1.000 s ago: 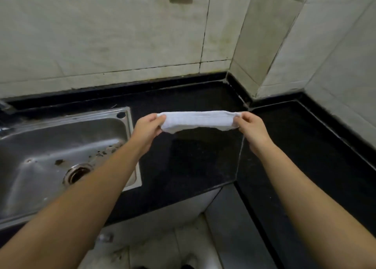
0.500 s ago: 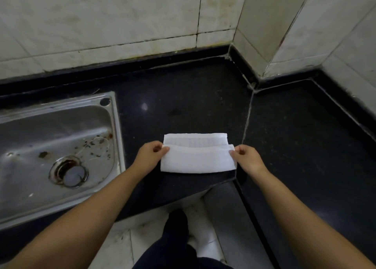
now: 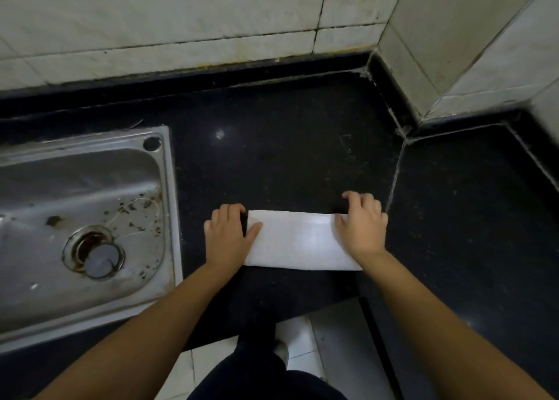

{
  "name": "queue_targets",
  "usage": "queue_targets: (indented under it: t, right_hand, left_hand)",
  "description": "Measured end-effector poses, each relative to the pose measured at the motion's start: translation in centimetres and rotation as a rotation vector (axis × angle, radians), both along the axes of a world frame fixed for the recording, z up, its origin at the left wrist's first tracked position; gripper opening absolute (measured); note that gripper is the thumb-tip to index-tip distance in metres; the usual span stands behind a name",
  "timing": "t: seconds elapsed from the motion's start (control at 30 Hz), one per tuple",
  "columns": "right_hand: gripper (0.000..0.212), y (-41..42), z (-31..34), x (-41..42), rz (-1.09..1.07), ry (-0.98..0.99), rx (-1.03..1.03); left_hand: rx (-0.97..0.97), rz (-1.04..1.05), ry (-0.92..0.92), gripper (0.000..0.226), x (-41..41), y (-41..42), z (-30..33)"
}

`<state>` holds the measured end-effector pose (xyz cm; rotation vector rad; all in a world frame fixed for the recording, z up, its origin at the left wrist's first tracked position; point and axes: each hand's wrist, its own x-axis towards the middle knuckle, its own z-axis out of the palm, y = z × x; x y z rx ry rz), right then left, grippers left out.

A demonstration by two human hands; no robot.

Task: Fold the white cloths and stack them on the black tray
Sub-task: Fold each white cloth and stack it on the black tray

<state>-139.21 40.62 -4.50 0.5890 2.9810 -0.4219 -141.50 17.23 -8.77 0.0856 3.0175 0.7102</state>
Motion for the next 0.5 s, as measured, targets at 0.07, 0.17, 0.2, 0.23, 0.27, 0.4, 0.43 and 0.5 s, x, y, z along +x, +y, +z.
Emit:
queue_targets:
  t: [0.07, 0.17, 0.2, 0.23, 0.27, 0.4, 0.43, 0.5]
  right_hand:
    - [0.045, -3.2, 0.4, -2.3, 0.188, -0.031, -0.052]
    - [0.049, -8.9, -0.1, -4.6, 0.468, -0.194, -0.109]
    - [0.050, -10.2, -0.4, -5.0, 0.515, -0.245, -0.079]
    - [0.049, -11.2, -0.7, -5.4, 0.534, -0.290, -0.037]
    - [0.046, -11.7, -0.9, -5.8, 0.540, -0.333, 0.002]
    - [0.025, -11.0, 0.2, -6.6, 0.548, -0.400, -0.130]
    - [0.021, -10.3, 0.9, -6.6, 0.528, -0.349, -0.235]
    - [0.018, -8.5, 3.0, -6.7, 0.460, -0.197, -0.418]
  left_hand:
    - [-0.020, -0.028, 0.003, 0.050, 1.4, -0.6, -0.3]
    - [-0.148, -0.067, -0.019, 0.066, 3.6, -1.6, -0.7]
    - [-0.184, -0.060, -0.030, 0.067, 4.0, -1.9, -0.8]
    - [-0.207, -0.051, -0.039, 0.067, 4.3, -2.1, -0.8]
    - [-0.217, -0.041, -0.046, 0.066, 4.4, -2.2, -0.6]
    - [-0.118, -0.056, -0.157, 0.055, 3.8, -1.9, 0.0]
    - [-0.057, -0.072, -0.171, 0.049, 3.2, -1.8, 0.4]
    - [0.112, -0.100, -0.190, 0.027, 1.5, -1.5, 2.0]
